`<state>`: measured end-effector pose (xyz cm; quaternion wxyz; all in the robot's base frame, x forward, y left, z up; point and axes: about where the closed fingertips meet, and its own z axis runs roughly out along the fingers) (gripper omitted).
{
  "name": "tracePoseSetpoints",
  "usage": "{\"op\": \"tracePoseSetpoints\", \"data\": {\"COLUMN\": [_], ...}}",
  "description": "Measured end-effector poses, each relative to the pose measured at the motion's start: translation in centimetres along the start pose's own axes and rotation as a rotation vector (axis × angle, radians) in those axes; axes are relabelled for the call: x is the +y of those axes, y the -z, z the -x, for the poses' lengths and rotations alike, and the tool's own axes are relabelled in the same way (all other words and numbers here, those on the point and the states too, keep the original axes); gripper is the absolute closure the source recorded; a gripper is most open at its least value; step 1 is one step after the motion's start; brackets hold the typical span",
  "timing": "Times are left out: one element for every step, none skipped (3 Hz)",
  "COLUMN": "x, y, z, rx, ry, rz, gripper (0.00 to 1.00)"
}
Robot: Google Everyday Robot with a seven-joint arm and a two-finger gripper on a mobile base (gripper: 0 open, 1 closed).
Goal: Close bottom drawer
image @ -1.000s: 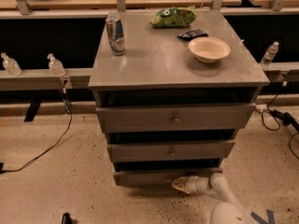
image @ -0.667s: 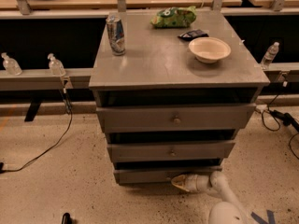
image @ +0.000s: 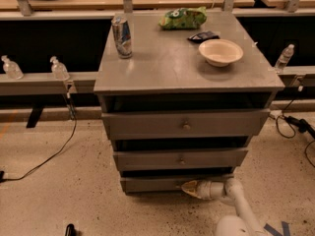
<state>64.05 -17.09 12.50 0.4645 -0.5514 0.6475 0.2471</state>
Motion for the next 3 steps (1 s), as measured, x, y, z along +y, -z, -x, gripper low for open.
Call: {"op": "tracePoseSetpoints", "data": {"x": [2.5,5.8,7.5], "y": [1.3,3.6,8.2], "z": [1.4,1.7,0.0], "rx": [-0.168,-0.308,-0.376], "ry": [-0.007,-0.014,-0.118], "rz": [-0.017,-0.042,-0.153], "gripper": [1.00,1.00,1.00]}}
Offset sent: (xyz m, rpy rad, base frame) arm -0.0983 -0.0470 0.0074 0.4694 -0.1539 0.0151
